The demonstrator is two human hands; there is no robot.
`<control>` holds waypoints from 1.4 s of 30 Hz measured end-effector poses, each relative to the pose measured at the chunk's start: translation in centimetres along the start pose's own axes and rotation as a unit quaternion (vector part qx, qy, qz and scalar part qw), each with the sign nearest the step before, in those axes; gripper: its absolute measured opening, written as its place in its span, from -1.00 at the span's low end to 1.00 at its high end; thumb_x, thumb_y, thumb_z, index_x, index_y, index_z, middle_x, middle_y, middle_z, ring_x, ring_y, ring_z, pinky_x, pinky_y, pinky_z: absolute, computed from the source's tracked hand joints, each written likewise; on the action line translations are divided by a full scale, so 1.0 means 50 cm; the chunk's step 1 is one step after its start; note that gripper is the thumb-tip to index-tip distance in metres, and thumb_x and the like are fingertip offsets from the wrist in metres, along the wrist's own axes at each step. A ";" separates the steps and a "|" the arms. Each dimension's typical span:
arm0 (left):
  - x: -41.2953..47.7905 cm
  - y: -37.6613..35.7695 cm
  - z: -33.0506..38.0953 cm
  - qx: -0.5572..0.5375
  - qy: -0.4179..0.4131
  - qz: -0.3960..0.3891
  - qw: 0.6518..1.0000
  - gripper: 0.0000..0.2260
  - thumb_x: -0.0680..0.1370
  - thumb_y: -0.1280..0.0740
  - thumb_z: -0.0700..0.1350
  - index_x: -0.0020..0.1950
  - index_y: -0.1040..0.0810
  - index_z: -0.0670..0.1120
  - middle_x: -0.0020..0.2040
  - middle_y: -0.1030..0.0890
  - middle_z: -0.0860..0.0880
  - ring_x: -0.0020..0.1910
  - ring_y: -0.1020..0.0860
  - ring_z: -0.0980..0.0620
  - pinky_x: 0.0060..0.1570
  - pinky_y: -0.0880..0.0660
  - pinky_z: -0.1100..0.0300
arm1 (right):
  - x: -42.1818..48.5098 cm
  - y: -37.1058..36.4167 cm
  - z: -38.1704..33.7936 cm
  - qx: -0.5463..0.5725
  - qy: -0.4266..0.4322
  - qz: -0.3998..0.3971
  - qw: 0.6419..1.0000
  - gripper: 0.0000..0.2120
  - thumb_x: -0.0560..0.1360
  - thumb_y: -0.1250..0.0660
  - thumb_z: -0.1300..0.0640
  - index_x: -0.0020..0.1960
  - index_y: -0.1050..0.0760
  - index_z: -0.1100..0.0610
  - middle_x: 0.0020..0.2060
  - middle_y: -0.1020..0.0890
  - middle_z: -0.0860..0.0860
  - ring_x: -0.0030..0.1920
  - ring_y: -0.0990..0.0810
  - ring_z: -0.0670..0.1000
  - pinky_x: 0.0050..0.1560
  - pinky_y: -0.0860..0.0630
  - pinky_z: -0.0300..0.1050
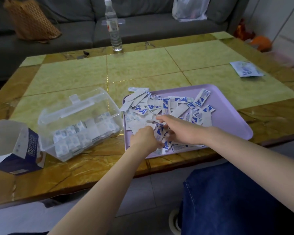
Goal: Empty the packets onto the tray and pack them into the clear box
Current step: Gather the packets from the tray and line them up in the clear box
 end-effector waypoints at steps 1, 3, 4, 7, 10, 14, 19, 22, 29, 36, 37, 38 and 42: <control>0.002 -0.001 0.000 -0.010 0.001 -0.006 1.000 -0.64 0.41 -0.46 0.00 0.07 -0.49 -0.16 -0.04 -0.58 -0.09 -0.03 -0.56 -0.09 0.01 -0.50 0.04 | -0.003 -0.002 0.001 -0.014 0.002 0.004 1.000 -0.33 0.52 -0.28 0.28 0.50 -0.01 0.05 0.30 -0.30 0.05 0.11 -0.38 -0.03 0.13 -0.37 -0.14; 0.005 -0.001 -0.002 -0.021 -0.003 -0.015 1.000 -0.65 0.40 -0.45 -0.02 0.09 -0.51 -0.17 -0.04 -0.58 -0.10 -0.04 -0.57 -0.10 -0.02 -0.52 0.05 | -0.004 -0.003 -0.001 -0.062 0.002 0.021 0.998 -0.29 0.49 -0.33 0.26 0.50 -0.01 0.06 0.35 -0.24 0.04 0.19 -0.34 -0.06 0.13 -0.32 -0.19; 0.005 0.001 -0.003 -0.016 -0.009 -0.015 1.000 -0.66 0.41 -0.45 -0.03 0.08 -0.51 -0.17 -0.05 -0.58 -0.10 -0.04 -0.57 -0.11 -0.06 -0.50 0.07 | -0.003 -0.004 -0.003 -0.099 0.003 0.033 0.994 -0.28 0.49 -0.33 0.29 0.50 -0.02 0.08 0.38 -0.20 0.04 0.27 -0.31 -0.02 0.17 -0.33 -0.18; -0.002 0.025 -0.002 0.036 -0.032 0.021 0.999 -0.76 0.46 -0.39 -0.03 0.01 -0.51 -0.15 -0.07 -0.57 -0.09 -0.08 -0.54 -0.10 -0.15 -0.42 0.11 | 0.003 0.001 -0.022 -0.216 0.027 0.073 0.973 -0.36 0.47 -0.34 0.30 0.46 -0.13 0.15 0.39 -0.21 0.09 0.38 -0.24 0.09 0.31 -0.31 -0.05; -0.015 0.068 0.005 0.128 -0.078 0.124 0.981 -0.89 0.53 -0.30 -0.03 -0.07 -0.47 -0.06 -0.06 -0.57 -0.07 0.01 -0.52 -0.11 -0.06 -0.29 0.12 | 0.010 0.023 -0.052 -0.212 0.043 0.125 0.968 -0.50 0.48 -0.33 0.26 0.37 -0.25 0.15 0.31 -0.36 0.06 0.29 -0.36 0.06 0.22 -0.35 -0.10; -0.022 0.103 -0.001 0.173 -0.139 0.260 0.940 -0.86 0.58 -0.23 -0.05 0.09 -0.50 -0.04 0.07 -0.53 -0.01 0.13 -0.44 -0.08 0.04 -0.22 0.14 | 0.016 0.049 -0.084 -0.158 0.047 0.199 0.966 -0.63 0.53 -0.27 0.24 0.30 -0.28 0.14 0.20 -0.51 0.06 0.13 -0.52 0.11 0.01 -0.44 -0.02; -0.024 0.094 -0.032 0.164 -0.143 0.270 0.938 -0.83 0.58 -0.22 -0.05 0.13 -0.45 -0.06 0.10 -0.49 -0.03 0.14 -0.42 -0.07 0.03 -0.22 0.16 | 0.022 0.028 -0.082 -0.128 0.048 0.212 0.968 -0.65 0.56 -0.18 0.29 0.31 -0.22 0.13 0.15 -0.52 0.11 0.02 -0.54 0.16 -0.03 -0.49 0.10; -0.017 0.070 -0.048 0.163 -0.130 0.193 0.959 -0.79 0.59 -0.21 -0.03 0.16 -0.43 -0.10 0.12 -0.48 -0.06 0.15 -0.42 -0.09 0.04 -0.28 0.13 | 0.034 0.002 -0.063 -0.097 0.021 0.160 0.982 -0.64 0.56 -0.15 0.33 0.32 -0.22 0.14 0.22 -0.47 0.13 0.10 -0.51 0.16 0.07 -0.48 0.10; -0.013 0.038 -0.048 0.198 -0.136 0.104 0.965 -0.76 0.62 -0.13 -0.04 0.21 -0.34 -0.14 0.17 -0.45 -0.11 0.17 -0.41 -0.12 0.11 -0.33 0.04 | 0.040 -0.014 -0.038 -0.148 -0.011 0.104 0.984 -0.78 0.55 -0.18 0.28 0.19 -0.37 0.19 0.14 -0.46 0.10 0.15 -0.42 0.10 0.11 -0.39 -0.05; -0.016 0.051 -0.038 0.192 -0.146 0.144 0.960 -0.83 0.61 -0.15 -0.10 0.14 -0.44 -0.14 0.11 -0.48 -0.10 0.14 -0.43 -0.10 0.02 -0.31 0.10 | 0.018 -0.004 -0.079 -0.222 0.079 0.217 0.947 -0.52 0.44 -0.29 0.38 0.31 -0.33 0.12 0.20 -0.48 0.04 0.23 -0.43 0.07 0.20 -0.37 -0.10; -0.017 0.054 -0.035 0.192 -0.149 0.161 0.957 -0.83 0.61 -0.15 -0.11 0.14 -0.45 -0.12 0.11 -0.49 -0.09 0.16 -0.43 -0.09 0.04 -0.31 0.11 | 0.017 -0.005 -0.088 -0.247 0.093 0.224 0.938 -0.55 0.44 -0.28 0.37 0.28 -0.35 0.11 0.17 -0.50 0.03 0.21 -0.44 0.06 0.20 -0.36 -0.11; -0.019 0.060 -0.032 0.187 -0.154 0.184 0.953 -0.83 0.61 -0.16 -0.11 0.14 -0.45 -0.10 0.11 -0.50 -0.07 0.15 -0.44 -0.08 0.04 -0.29 0.12 | 0.017 -0.004 -0.092 -0.260 0.090 0.228 0.934 -0.60 0.46 -0.26 0.35 0.25 -0.37 0.11 0.13 -0.53 0.01 0.18 -0.45 0.05 0.18 -0.34 -0.12; -0.035 0.100 -0.019 0.101 -0.179 0.304 0.930 -0.86 0.61 -0.18 -0.09 0.07 -0.47 -0.10 0.03 -0.49 -0.05 0.01 -0.47 -0.08 -0.18 -0.18 0.20 | 0.019 0.022 -0.089 -0.257 0.038 0.266 0.928 -0.81 0.56 -0.20 0.25 0.15 -0.42 0.12 0.04 -0.57 0.02 0.06 -0.50 0.06 -0.06 -0.31 -0.14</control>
Point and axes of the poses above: each hand's wrist, its own x-axis towards the middle knuckle, its own y-axis out of the back of the hand, z = x × y, the point moved 3 cm from there along x, towards the middle knuckle
